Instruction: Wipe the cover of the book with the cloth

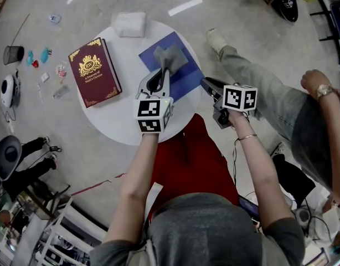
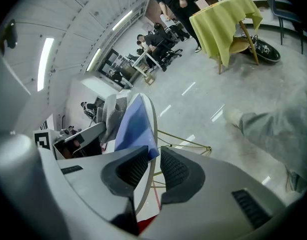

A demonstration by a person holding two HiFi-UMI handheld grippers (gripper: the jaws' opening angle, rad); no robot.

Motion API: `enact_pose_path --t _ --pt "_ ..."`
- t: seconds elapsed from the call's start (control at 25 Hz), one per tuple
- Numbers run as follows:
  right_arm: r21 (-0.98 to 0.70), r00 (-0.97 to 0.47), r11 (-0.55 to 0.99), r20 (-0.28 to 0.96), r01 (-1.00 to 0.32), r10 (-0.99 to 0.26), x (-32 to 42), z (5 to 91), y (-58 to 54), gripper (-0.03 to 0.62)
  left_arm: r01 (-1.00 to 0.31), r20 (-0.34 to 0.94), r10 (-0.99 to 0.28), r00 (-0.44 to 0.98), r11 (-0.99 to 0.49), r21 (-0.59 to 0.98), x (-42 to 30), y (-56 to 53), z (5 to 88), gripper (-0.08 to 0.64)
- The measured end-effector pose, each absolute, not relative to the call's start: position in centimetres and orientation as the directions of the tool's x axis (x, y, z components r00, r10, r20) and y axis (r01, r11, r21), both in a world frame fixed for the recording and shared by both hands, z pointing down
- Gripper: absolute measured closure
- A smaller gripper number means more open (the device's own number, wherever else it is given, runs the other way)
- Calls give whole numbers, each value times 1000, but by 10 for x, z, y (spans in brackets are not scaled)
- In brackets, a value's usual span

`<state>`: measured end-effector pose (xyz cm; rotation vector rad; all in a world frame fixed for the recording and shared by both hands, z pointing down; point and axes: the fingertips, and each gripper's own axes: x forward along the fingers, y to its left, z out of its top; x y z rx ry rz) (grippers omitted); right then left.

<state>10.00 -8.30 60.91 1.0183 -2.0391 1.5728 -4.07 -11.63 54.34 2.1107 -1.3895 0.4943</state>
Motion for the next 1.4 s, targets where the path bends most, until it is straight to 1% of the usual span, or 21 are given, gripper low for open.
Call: enact_pose_path --t 0.08,0.48,0.92,1.08,1.4 --pt "-674 -674 129 668 -728 -314 98 609 -83 517 -919 579 -714 393 -304 250 -41 -116 543 535" --pt "-683 -680 133 648 -718 -342 98 598 -84 540 -924 572 -726 382 -295 242 -47 -111 539 535" --pt "-688 -693 168 622 -706 -364 97 578 -84 554 -930 557 -745 367 -286 229 -52 -107 527 535" --pt "-684 -701 203 609 -701 -369 98 570 -80 557 -933 551 -754 359 -282 223 -53 -104 520 535" --pt "-643 -682 262 585 -720 -440 104 545 -76 558 -937 535 -770 348 -274 216 -57 -99 507 535"
